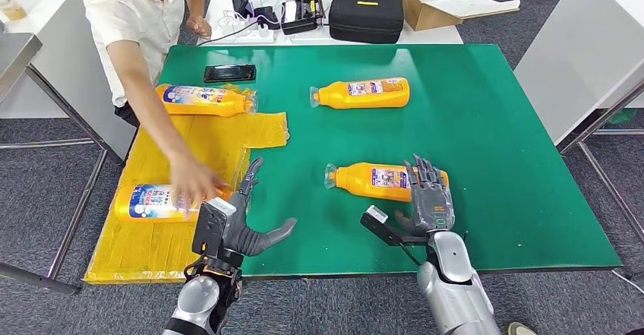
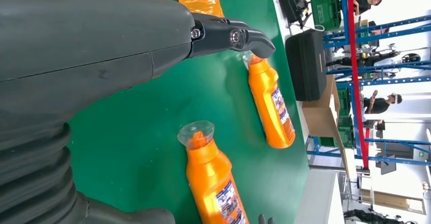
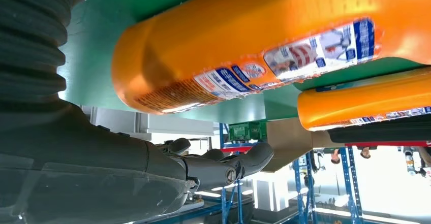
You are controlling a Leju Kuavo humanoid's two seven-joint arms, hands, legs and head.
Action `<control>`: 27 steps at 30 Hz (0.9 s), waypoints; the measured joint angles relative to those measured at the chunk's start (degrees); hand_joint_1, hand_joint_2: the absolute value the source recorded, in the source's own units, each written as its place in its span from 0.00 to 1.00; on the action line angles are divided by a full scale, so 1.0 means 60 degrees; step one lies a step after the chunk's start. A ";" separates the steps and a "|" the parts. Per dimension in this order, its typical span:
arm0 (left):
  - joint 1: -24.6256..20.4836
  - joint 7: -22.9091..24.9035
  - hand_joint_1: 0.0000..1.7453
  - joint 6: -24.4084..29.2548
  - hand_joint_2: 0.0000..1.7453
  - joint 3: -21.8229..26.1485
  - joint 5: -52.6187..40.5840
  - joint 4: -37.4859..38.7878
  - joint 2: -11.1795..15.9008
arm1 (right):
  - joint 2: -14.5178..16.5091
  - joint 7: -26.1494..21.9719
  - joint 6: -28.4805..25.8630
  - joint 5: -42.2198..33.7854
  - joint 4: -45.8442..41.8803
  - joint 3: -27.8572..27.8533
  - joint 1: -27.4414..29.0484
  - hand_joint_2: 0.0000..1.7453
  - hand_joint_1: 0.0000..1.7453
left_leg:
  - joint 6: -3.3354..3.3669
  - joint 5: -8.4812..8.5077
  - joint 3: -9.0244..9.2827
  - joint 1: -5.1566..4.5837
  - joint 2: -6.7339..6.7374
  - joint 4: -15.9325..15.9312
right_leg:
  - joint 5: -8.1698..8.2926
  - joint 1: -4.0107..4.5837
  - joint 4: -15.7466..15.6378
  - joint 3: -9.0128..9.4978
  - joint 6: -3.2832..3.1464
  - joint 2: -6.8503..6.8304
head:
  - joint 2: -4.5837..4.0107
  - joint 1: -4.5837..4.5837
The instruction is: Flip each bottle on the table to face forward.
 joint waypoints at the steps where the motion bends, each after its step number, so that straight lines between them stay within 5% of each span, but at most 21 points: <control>1: -0.0001 -0.0002 0.00 0.0003 1.00 -0.0005 -0.0014 0.0000 0.0000 | -0.0005 0.0044 -0.0003 0.0063 0.0020 0.0000 -0.0011 1.00 0.00 | 0.0000 0.0000 -0.0001 0.0000 0.0000 0.0000 | 0.0000 0.0000 0.0000 0.0000 0.0000 0.0000 | 0.0000 0.0000; 27: -0.0019 0.0093 0.00 -0.0063 1.00 -0.0124 -0.0086 0.0006 0.0004 | -0.0569 0.0813 0.0315 0.0596 0.1425 -0.0584 -0.1011 1.00 0.00 | 0.0001 0.0000 -0.0001 -0.0001 0.0000 0.0001 | 0.0002 -0.0001 -0.0001 0.0001 0.0003 0.0000 | 0.0000 0.0000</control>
